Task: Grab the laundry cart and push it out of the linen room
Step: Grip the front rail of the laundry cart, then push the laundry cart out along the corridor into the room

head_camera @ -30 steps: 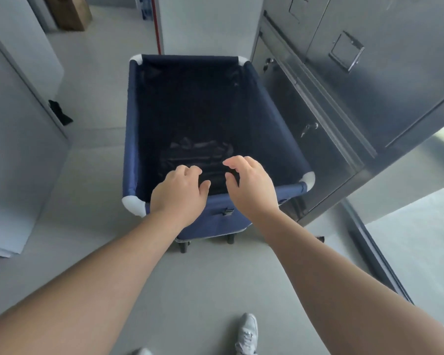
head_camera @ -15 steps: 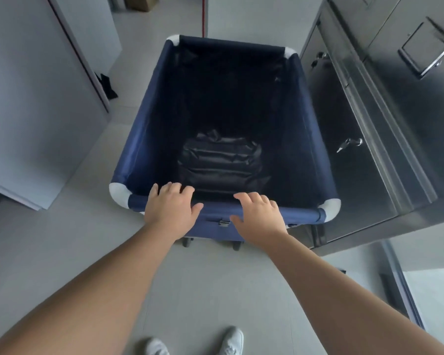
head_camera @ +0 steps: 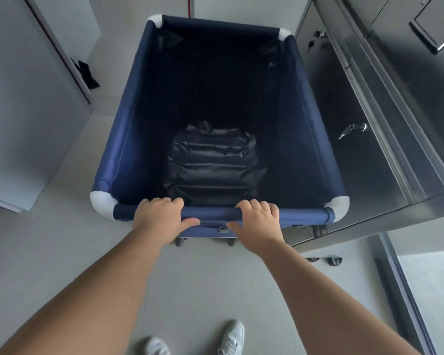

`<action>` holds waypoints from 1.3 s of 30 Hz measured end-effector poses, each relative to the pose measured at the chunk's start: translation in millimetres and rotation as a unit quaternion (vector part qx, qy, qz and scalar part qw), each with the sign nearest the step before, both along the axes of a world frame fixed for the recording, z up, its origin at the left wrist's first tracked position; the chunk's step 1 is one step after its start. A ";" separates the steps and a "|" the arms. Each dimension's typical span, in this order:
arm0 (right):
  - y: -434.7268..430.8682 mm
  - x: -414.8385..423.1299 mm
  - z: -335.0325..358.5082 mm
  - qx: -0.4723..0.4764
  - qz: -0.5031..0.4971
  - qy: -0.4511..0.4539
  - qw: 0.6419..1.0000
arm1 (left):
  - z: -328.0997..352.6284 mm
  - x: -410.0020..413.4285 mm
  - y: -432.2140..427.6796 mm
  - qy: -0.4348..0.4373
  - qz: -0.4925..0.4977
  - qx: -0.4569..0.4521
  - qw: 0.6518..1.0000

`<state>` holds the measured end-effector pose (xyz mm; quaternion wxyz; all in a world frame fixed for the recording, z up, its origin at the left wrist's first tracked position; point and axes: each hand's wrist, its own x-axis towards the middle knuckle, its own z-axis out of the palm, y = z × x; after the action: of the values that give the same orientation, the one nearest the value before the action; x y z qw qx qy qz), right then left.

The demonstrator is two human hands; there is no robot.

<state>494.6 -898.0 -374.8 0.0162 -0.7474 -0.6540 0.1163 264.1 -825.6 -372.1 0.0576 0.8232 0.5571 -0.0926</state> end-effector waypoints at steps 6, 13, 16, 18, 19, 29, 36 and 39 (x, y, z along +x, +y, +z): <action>-37.0 -13.0 1.9 -0.043 -0.043 -0.011 0.998 | -2.6 -11.6 -48.5 -0.019 -0.020 0.004 1.000; -86.7 -17.5 1.8 -0.055 -0.036 -0.022 0.998 | -2.3 -14.6 -105.8 -0.019 -0.015 0.023 0.999; -109.1 -4.3 0.8 -0.047 -0.030 -0.021 0.998 | -4.6 -3.0 -133.2 -0.026 -0.006 0.037 0.999; -126.7 9.4 -1.7 -0.040 -0.016 -0.025 0.999 | -7.3 8.3 -156.4 -0.033 0.007 0.040 0.999; -136.0 16.1 -3.3 -0.033 -0.009 -0.027 0.999 | -8.6 14.3 -168.1 -0.036 0.010 0.045 0.998; -218.8 58.5 -5.9 0.012 0.032 -0.012 0.999 | -3.0 48.6 -247.5 -0.057 0.050 -0.027 0.997; -237.7 53.4 -6.4 0.025 0.052 -0.013 0.998 | -0.7 43.4 -264.8 -0.048 0.058 -0.038 0.996; -241.7 56.5 -6.1 0.030 0.072 -0.022 0.997 | -2.9 46.2 -274.0 -0.048 0.061 -0.033 0.996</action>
<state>551.1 -1139.7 -380.9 0.0157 -0.7001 -0.7093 0.0807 310.3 -1099.5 -374.9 0.1167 0.7887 0.5998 -0.0673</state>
